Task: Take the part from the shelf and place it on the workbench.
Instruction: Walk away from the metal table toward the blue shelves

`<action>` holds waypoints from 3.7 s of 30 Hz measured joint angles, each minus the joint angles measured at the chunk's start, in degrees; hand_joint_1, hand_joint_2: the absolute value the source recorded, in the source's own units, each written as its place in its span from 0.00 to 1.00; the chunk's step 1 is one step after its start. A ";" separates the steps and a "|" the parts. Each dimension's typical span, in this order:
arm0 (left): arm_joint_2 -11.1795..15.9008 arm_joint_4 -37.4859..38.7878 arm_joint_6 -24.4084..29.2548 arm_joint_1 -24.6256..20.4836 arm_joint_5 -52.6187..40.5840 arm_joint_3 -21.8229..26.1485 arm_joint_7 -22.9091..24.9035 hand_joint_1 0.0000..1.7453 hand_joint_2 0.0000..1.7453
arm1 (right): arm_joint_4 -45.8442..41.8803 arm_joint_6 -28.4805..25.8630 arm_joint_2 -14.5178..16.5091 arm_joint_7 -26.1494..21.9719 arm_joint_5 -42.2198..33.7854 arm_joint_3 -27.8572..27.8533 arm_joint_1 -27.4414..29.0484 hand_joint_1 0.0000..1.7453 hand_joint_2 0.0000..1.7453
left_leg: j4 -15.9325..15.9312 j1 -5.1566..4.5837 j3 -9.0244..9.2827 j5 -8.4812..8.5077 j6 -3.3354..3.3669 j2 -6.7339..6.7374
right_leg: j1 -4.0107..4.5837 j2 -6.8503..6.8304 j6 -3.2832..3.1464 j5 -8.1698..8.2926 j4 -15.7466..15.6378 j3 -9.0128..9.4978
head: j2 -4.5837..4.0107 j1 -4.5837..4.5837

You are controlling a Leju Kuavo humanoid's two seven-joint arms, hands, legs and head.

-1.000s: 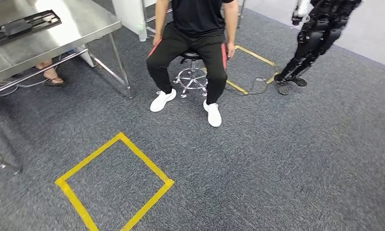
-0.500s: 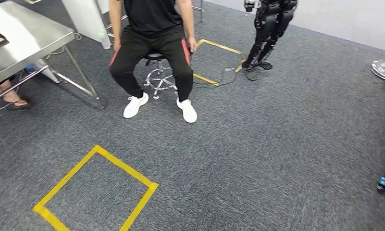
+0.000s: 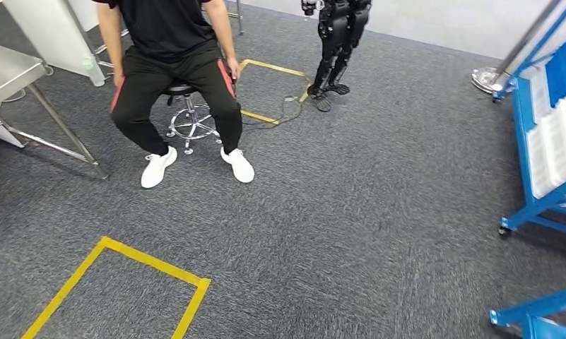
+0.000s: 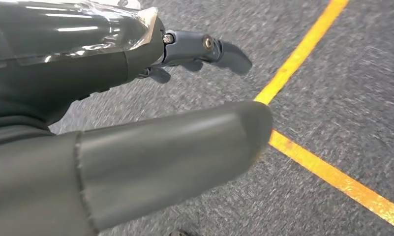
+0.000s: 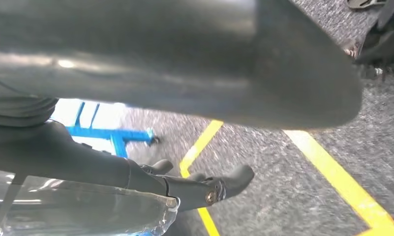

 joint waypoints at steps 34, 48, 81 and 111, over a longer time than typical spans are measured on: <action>-0.18 -0.02 -1.78 0.33 -2.09 -0.26 1.64 0.00 0.00 | 0.03 0.37 1.51 1.47 -0.50 -0.48 0.92 0.00 0.00 | 0.47 -0.39 -0.13 -0.47 0.25 3.14 | -0.22 -1.42 0.50 -2.07 7.43 -3.38 | 0.00 0.03; -0.44 -0.02 -1.30 0.51 -2.15 -0.30 3.02 0.00 0.00 | 0.03 0.89 1.71 2.42 0.43 -0.48 0.85 0.00 0.00 | 16.33 0.04 -5.88 -10.06 -2.82 0.46 | -0.15 -0.82 -2.17 4.57 -9.60 5.94 | 0.00 -0.59; 0.11 -0.04 0.21 0.56 -2.22 -0.25 2.24 0.00 0.00 | 0.05 1.33 1.47 2.96 2.21 -0.44 1.07 0.00 0.00 | 14.74 0.24 -6.16 -6.56 -2.56 0.04 | -0.07 1.25 -1.93 4.25 -9.15 5.98 | 0.00 -0.68; 0.72 -0.09 0.26 0.36 -2.38 -0.01 4.84 0.00 0.00 | 0.05 1.63 1.18 1.72 2.78 -0.31 0.87 0.00 0.00 | 17.29 0.47 -7.02 -8.69 -3.20 0.27 | -0.66 0.09 -1.44 4.02 -9.36 6.33 | 0.00 -0.50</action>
